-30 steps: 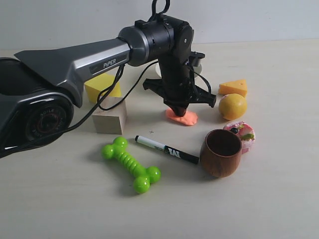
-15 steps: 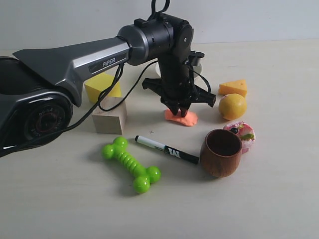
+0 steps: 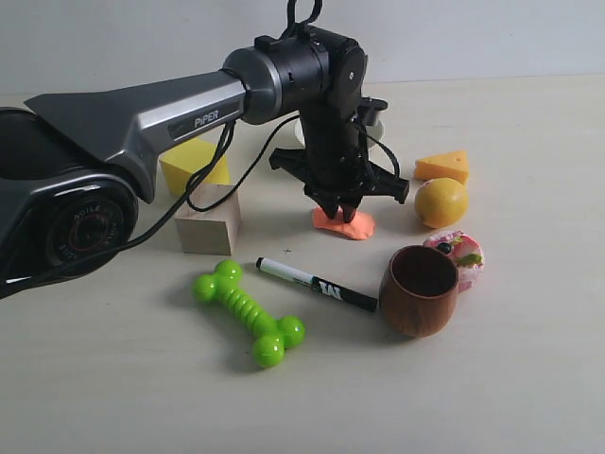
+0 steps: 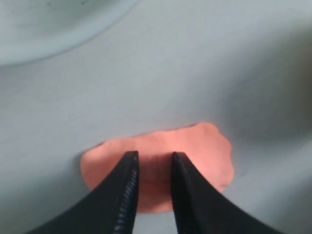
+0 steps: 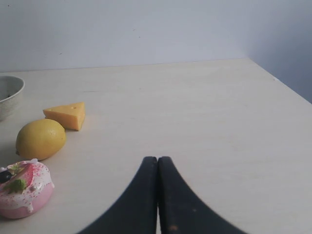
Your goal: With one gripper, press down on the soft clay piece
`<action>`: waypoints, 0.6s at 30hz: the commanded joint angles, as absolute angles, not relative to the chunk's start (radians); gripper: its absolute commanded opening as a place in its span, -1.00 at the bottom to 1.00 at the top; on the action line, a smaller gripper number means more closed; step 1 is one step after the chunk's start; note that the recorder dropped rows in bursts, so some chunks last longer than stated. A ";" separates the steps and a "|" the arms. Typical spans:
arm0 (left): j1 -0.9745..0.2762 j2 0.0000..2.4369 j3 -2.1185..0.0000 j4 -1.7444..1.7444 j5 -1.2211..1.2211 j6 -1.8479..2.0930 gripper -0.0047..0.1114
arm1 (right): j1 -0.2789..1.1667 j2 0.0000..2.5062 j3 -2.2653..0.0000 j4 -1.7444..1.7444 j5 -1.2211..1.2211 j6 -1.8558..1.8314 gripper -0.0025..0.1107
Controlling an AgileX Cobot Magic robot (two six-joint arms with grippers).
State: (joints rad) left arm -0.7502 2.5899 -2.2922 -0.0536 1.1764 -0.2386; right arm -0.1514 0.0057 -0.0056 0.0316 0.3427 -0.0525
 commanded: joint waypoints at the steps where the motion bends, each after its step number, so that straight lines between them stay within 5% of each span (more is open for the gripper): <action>1: -0.757 2.592 -2.278 -0.055 1.221 -0.246 -0.43 | -0.151 0.000 0.000 0.027 0.338 -0.052 -0.96; 18: -0.757 2.588 -2.278 -0.019 1.221 -0.246 -0.46 | -0.151 0.000 0.000 0.027 0.338 -0.052 -0.96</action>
